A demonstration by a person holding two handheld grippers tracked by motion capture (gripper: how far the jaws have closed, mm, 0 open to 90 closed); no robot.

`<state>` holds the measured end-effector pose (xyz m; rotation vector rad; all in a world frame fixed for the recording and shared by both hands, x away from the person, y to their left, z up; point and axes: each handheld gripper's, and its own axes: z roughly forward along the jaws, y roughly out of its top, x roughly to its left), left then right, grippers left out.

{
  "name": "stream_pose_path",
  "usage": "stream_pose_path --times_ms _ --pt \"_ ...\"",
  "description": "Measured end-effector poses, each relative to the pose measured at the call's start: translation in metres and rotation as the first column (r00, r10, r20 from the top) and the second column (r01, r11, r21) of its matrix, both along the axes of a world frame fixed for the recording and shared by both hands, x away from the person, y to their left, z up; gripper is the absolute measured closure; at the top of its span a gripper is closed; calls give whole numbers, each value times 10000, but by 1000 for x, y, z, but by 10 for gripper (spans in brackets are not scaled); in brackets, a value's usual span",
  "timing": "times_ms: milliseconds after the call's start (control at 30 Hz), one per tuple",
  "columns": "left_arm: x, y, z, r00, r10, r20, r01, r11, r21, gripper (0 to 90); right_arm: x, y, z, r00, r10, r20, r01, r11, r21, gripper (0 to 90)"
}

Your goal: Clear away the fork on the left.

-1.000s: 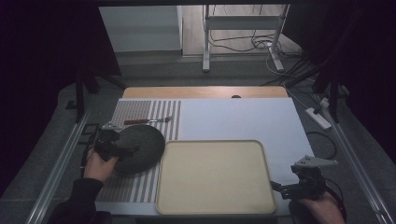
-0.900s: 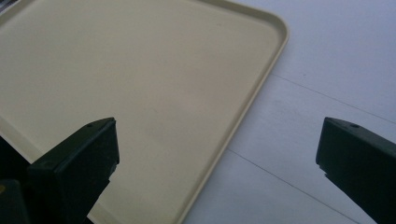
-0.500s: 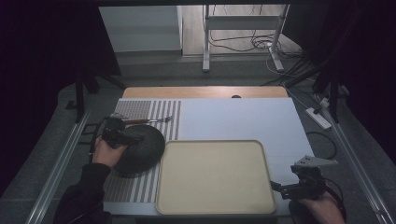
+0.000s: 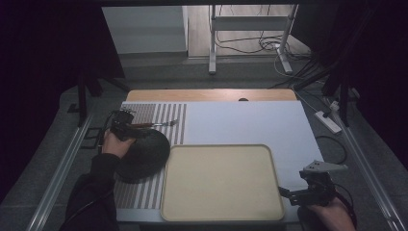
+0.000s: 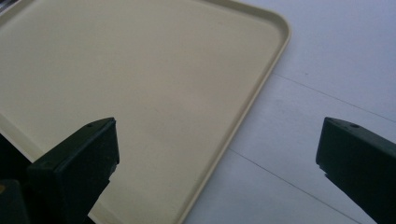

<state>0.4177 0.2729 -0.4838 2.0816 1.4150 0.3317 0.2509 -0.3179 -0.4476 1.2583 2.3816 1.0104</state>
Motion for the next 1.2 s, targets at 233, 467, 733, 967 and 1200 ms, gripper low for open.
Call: stream_pose_path --times_ms 233,467,733,967,1200 --pt "18 -2 -4 9999 65 -157 -64 9999 94 0 0 0 0 10000 9 0 -9 10000 -2 0" --pt "39 -2 -8 9992 147 -371 -134 9993 344 0 0 0 0 10000 24 -4 -24 10000 -6 0" --pt "58 9 -12 9968 539 -593 -498 9964 686 5 0 0 0 10000 49 -3 -49 10000 10 0" --pt "69 23 -18 9959 534 -730 -468 9949 896 258 0 0 0 10000 78 -9 -78 10000 2 0" --pt "77 36 -25 9916 695 -1093 -600 9943 887 722 0 0 0 9999 123 -19 -123 9999 4 0"
